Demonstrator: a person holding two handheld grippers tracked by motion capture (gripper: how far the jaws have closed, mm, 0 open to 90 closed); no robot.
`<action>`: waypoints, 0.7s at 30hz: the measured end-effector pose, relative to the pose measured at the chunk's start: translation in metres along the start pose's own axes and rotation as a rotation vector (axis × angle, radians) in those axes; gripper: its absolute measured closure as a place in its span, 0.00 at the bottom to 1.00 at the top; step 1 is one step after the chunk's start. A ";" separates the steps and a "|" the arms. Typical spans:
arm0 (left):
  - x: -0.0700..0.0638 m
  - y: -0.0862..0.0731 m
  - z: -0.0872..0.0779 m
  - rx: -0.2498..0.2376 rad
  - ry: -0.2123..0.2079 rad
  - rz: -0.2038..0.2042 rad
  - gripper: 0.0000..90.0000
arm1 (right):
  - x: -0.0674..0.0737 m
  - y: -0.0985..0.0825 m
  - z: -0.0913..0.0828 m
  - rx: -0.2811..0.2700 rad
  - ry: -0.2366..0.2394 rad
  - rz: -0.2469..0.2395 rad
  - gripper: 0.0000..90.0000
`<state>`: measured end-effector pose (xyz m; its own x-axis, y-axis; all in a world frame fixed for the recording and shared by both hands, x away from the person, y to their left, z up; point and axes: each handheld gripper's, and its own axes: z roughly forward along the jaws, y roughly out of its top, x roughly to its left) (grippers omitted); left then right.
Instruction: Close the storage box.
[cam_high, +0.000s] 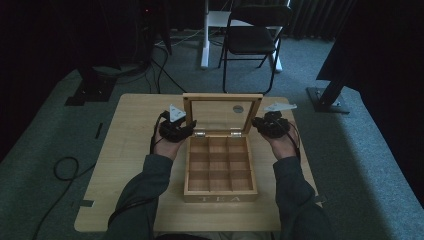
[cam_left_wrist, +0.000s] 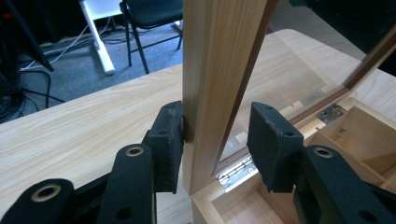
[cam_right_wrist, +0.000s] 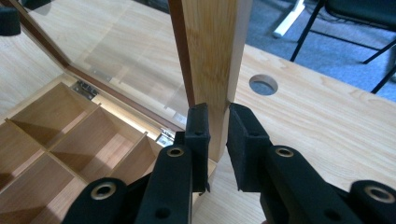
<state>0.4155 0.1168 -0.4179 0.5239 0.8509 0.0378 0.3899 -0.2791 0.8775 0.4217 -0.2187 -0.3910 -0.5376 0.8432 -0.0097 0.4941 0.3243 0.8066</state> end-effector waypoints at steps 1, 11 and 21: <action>0.000 0.000 -0.001 -0.001 -0.003 -0.001 0.62 | 0.000 0.000 -0.002 -0.010 0.000 0.004 0.88; 0.004 -0.001 -0.014 -0.018 -0.048 -0.011 0.60 | 0.001 0.002 -0.010 -0.060 0.008 0.036 0.86; 0.002 -0.001 -0.035 -0.033 -0.064 0.003 0.61 | 0.004 0.002 -0.015 -0.072 0.016 0.043 0.83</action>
<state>0.3891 0.1345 -0.4022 0.5730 0.8195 0.0109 0.3633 -0.2659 0.8929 0.4106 -0.2213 -0.3806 -0.5280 0.8485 0.0354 0.4673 0.2555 0.8463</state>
